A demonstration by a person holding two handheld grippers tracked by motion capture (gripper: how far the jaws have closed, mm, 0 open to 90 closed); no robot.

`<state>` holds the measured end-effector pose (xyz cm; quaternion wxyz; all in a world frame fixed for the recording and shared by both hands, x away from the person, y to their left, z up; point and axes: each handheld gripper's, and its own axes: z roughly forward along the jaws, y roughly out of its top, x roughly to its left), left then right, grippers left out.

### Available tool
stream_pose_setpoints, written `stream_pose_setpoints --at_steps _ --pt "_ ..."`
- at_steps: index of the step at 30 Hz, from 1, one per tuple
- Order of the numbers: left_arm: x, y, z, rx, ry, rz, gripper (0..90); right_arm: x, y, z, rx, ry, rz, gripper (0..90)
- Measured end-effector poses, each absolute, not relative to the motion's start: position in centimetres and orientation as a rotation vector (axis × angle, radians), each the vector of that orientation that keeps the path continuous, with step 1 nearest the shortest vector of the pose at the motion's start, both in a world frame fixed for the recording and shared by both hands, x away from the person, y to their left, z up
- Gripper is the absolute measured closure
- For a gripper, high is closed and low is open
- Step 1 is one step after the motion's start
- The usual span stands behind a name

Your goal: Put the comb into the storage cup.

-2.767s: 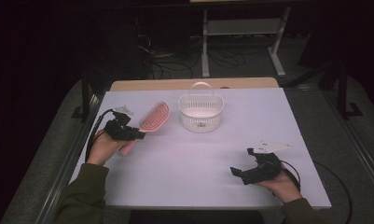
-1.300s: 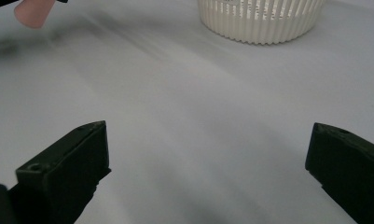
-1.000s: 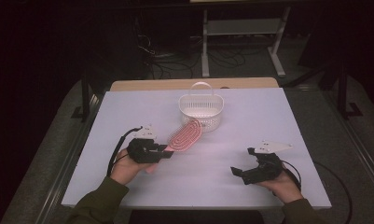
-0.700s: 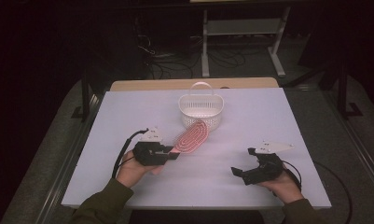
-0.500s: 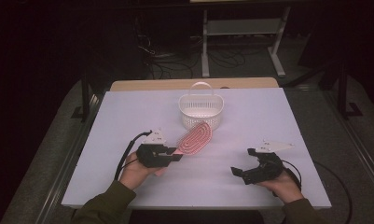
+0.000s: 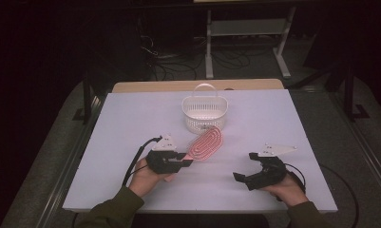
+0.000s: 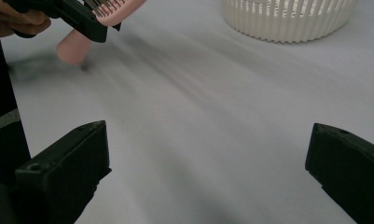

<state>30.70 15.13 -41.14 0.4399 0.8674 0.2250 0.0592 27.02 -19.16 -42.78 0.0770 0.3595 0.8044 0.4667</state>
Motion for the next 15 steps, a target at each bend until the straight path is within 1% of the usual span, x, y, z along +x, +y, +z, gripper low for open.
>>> stream_pose_setpoints --at_steps 15 --pt "30.68 15.19 -41.1 2.13 0.57 0.177 70.1 27.19 -19.02 -42.78 1.119 2.397 1.399 0.0"
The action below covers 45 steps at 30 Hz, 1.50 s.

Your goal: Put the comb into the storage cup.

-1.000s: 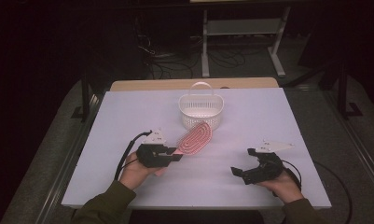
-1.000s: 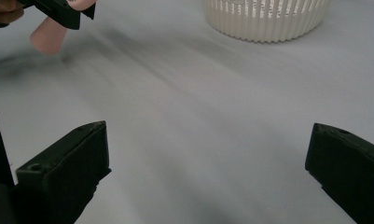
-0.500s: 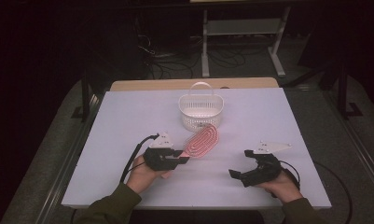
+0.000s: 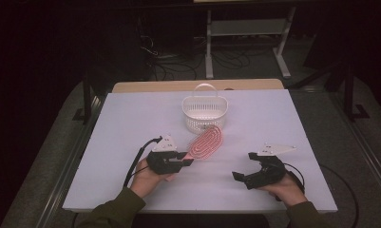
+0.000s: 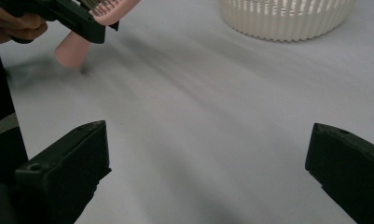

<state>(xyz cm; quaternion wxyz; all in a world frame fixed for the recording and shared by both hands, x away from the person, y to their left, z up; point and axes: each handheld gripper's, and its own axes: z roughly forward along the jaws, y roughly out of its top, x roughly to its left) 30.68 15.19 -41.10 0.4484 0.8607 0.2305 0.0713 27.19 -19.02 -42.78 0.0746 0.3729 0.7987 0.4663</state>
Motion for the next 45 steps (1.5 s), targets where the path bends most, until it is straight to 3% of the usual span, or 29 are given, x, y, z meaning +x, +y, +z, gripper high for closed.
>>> stream_pose_setpoints --at_steps 45 --pt "30.9 16.5 -40.5 2.072 0.598 0.206 70.2 29.4 -17.4 -40.0 1.102 2.355 1.541 0.0"
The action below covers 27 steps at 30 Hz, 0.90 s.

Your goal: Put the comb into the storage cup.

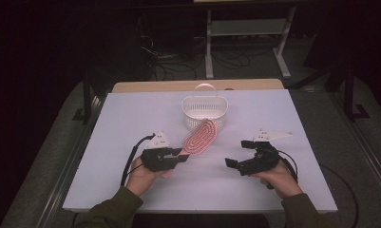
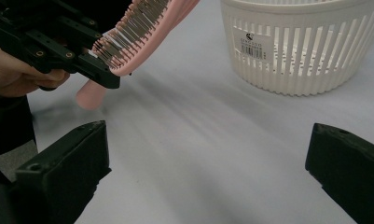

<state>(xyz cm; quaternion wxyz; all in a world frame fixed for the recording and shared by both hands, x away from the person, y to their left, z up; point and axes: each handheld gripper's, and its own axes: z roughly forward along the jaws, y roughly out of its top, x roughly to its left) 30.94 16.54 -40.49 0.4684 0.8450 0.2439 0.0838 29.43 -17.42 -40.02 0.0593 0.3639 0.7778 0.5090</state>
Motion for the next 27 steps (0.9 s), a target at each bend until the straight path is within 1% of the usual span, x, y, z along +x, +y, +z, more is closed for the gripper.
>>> stream_pose_setpoints --at_steps 18,27 --pt "30.9 16.6 -40.5 2.077 0.593 0.212 70.2 30.2 -17.0 -39.1 1.086 2.334 1.58 0.0" --pt "30.7 16.3 -40.7 2.079 0.583 0.194 70.2 30.9 -16.2 -38.8 1.075 2.324 1.593 0.0"
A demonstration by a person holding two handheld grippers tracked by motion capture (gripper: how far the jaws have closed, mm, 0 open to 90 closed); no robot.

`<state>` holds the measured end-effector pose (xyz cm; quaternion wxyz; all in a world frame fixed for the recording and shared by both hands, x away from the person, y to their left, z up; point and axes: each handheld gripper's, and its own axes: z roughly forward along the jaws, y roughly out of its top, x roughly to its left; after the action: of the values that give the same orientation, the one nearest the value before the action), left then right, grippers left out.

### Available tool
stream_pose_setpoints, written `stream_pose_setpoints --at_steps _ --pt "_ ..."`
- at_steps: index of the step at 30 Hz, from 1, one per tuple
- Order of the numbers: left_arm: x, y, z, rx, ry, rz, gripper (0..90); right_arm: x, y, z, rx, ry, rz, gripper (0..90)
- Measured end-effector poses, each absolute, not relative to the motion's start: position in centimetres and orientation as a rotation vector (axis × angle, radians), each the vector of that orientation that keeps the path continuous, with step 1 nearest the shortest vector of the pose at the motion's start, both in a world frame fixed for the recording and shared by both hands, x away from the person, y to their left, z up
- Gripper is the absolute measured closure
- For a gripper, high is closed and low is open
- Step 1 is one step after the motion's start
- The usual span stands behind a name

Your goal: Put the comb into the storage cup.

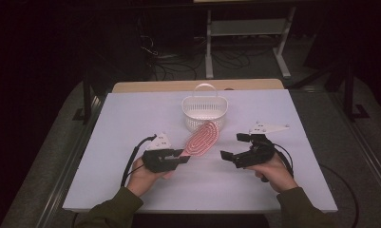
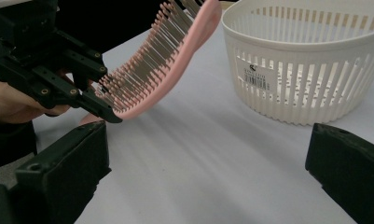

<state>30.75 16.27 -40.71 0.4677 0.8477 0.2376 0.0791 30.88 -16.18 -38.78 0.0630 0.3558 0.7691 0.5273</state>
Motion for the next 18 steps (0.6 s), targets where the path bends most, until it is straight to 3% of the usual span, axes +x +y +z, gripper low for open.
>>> stream_pose_setpoints --at_steps 18 --pt "30.8 16.5 -40.7 2.076 0.59 0.195 70.2 32.5 -14.0 -37.8 1.024 2.329 1.637 0.0"
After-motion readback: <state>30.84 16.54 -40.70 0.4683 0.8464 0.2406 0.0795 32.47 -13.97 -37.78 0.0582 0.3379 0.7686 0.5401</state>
